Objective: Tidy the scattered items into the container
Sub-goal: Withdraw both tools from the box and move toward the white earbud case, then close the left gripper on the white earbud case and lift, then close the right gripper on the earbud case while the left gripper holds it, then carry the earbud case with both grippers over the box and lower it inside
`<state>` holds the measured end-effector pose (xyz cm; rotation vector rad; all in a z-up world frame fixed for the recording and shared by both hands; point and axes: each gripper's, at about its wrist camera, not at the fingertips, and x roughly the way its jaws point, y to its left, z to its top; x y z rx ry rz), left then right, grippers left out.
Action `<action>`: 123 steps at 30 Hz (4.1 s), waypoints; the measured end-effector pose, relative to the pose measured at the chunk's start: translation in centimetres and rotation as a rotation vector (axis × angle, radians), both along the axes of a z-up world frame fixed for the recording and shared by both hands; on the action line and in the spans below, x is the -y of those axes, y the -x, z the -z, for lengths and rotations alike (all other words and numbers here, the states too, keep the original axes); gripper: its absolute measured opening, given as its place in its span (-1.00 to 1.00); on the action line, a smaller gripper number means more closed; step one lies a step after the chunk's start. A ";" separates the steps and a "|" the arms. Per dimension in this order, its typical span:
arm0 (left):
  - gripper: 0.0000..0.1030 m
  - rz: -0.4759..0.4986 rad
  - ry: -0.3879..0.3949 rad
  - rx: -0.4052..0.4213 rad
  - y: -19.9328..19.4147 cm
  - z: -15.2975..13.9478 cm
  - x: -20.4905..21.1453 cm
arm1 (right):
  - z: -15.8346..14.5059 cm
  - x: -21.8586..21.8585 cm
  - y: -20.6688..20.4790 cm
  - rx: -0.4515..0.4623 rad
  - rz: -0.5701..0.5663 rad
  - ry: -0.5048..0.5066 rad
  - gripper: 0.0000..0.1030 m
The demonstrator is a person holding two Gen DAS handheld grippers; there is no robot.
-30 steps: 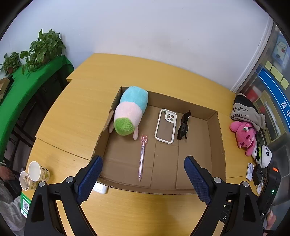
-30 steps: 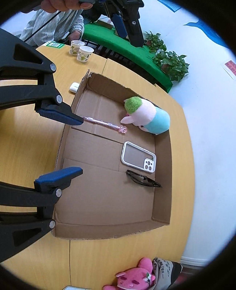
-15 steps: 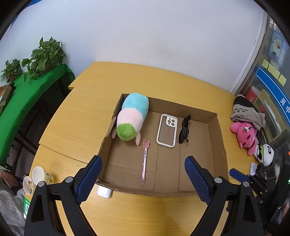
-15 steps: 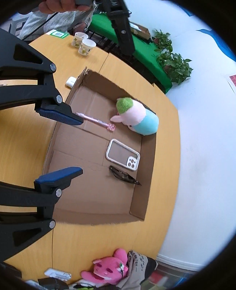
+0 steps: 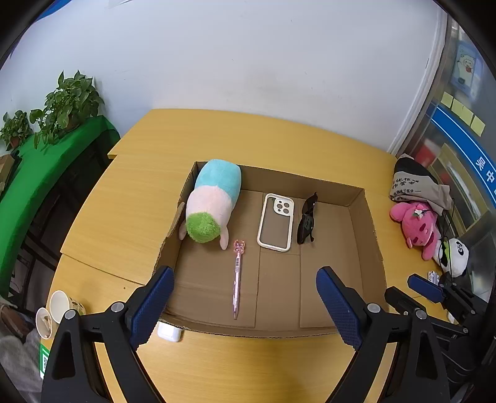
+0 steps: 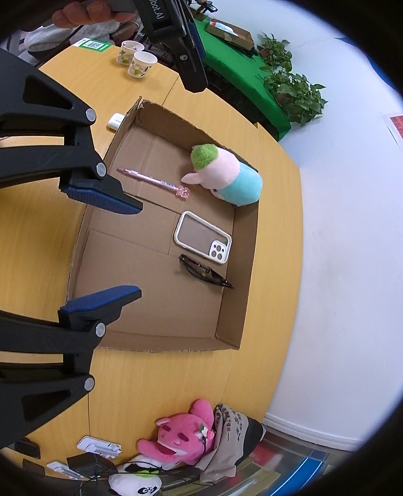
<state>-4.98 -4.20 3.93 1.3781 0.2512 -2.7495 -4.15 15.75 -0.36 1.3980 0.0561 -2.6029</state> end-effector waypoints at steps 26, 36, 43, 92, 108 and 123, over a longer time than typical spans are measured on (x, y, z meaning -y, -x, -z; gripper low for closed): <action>0.85 -0.046 -0.036 0.058 -1.4 4.0 4.2 | 2.1 1.1 0.8 0.054 -0.070 -0.039 -0.08; 0.85 -0.146 -0.117 0.216 -4.7 14.7 13.8 | 7.6 7.9 -2.0 0.220 -0.308 -0.075 -0.08; 0.67 -0.037 -0.164 0.306 -3.4 21.3 14.7 | 9.8 10.5 -2.9 0.285 -0.371 -0.117 -0.08; -0.08 0.756 0.147 0.133 -14.2 25.1 6.0 | 20.8 24.9 -6.6 0.375 -0.867 0.066 -0.19; -0.08 0.796 0.306 0.107 -7.7 15.6 1.8 | 11.1 19.2 -3.1 0.199 -0.738 0.171 -0.57; -0.08 0.908 0.431 -0.020 -4.0 8.9 -6.9 | 3.4 8.0 -1.5 0.059 -0.572 0.256 -0.55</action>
